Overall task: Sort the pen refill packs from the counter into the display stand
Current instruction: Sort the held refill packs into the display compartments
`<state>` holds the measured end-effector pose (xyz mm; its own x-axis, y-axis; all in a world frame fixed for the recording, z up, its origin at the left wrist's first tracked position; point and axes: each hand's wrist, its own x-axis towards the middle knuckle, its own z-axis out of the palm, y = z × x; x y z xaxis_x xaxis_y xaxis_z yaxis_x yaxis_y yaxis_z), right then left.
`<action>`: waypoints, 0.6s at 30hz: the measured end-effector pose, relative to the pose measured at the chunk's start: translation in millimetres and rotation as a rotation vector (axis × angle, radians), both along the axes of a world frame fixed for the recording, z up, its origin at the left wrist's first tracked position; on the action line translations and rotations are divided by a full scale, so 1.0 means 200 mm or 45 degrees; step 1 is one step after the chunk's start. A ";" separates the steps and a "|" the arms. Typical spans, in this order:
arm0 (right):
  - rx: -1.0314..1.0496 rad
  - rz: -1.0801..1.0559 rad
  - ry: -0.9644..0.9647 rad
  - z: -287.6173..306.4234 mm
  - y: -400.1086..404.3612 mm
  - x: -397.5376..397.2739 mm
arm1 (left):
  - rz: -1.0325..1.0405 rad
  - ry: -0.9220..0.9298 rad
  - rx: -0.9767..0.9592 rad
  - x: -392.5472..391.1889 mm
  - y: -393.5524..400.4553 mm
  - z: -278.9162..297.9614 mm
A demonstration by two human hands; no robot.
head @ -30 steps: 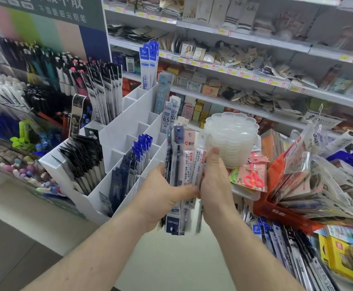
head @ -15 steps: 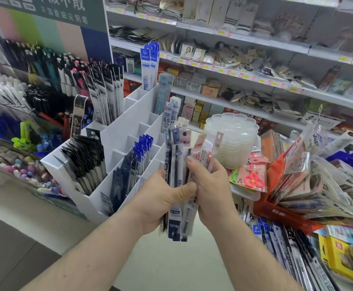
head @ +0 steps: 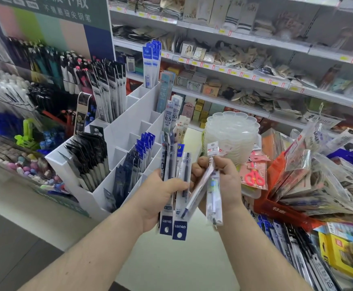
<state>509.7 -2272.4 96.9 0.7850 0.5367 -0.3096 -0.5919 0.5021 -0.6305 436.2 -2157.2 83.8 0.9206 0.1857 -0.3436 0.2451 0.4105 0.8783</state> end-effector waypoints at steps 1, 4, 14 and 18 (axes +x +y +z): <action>0.011 0.027 0.001 -0.01 -0.01 0.01 | 0.013 -0.007 -0.016 0.00 0.01 0.01; 0.022 0.050 -0.024 -0.03 -0.06 0.04 | 0.008 -0.007 -0.058 -0.01 0.04 0.04; -0.285 0.070 -0.153 -0.01 -0.02 -0.02 | -0.162 0.032 -0.012 -0.02 -0.02 0.04; -0.380 0.088 -0.247 -0.01 -0.02 -0.03 | -0.177 -0.072 0.039 -0.02 -0.03 0.02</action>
<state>504.2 -2276.5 95.0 0.8094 0.4991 -0.3095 -0.4731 0.2419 -0.8472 432.1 -2162.9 88.0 0.9559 0.0646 -0.2864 0.2473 0.3489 0.9040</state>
